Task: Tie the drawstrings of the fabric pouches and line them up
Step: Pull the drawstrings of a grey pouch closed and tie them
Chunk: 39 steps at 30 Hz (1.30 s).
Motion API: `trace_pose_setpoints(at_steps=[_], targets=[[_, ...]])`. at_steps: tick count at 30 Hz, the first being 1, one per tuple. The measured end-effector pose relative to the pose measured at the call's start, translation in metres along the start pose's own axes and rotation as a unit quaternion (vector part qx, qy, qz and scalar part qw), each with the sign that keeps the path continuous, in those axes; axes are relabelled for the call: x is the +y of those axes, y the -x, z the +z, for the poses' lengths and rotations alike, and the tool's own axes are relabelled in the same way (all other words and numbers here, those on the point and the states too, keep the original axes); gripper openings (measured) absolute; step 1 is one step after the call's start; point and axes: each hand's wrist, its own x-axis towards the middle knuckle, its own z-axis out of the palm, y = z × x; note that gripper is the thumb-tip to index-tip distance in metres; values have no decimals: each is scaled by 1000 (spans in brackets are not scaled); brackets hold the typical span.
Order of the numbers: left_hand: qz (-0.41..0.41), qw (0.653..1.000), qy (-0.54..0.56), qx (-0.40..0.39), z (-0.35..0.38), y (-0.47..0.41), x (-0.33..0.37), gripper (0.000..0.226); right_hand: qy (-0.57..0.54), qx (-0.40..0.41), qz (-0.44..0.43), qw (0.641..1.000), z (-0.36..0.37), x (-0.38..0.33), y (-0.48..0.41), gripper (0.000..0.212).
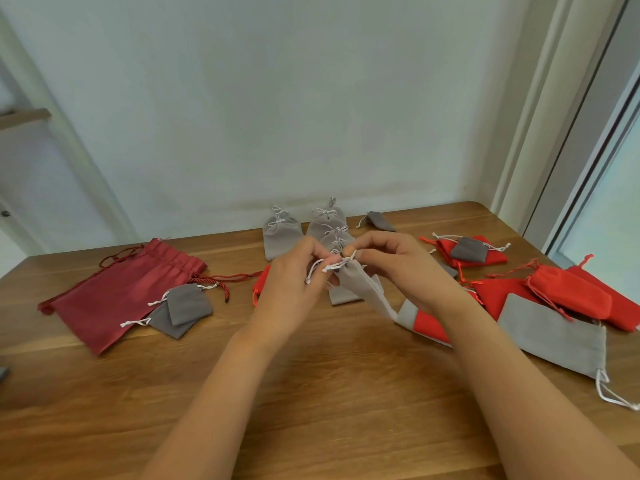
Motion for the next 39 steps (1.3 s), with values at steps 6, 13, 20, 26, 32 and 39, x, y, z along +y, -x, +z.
trace_pose_setpoints(at_steps=[6, 13, 20, 26, 32, 39], targets=[[26, 998, -35, 47, -2, 1, 6, 20, -110, 20, 34, 993, 4, -8, 4, 14], [48, 998, -6, 29, 5, 1, 3, 15, -56, 116, -34, 991, 5, -8, 4, 7], [13, 993, 83, 88, 5, -1, 6, 15, 162, 91, -148, 971, 2, -8, 6, 18], [13, 995, 85, 56, 13, 3, 10, 12, 264, 95, -167, 945, 3, -1, 2, 19], [68, 998, -7, 2, 11, 4, 7, 11, -143, 73, 34, 986, -2, -11, 3, 18], [78, 997, -19, 20, 7, 2, 9, 12, 177, 114, -62, 976, 2, -1, -2, 25]])
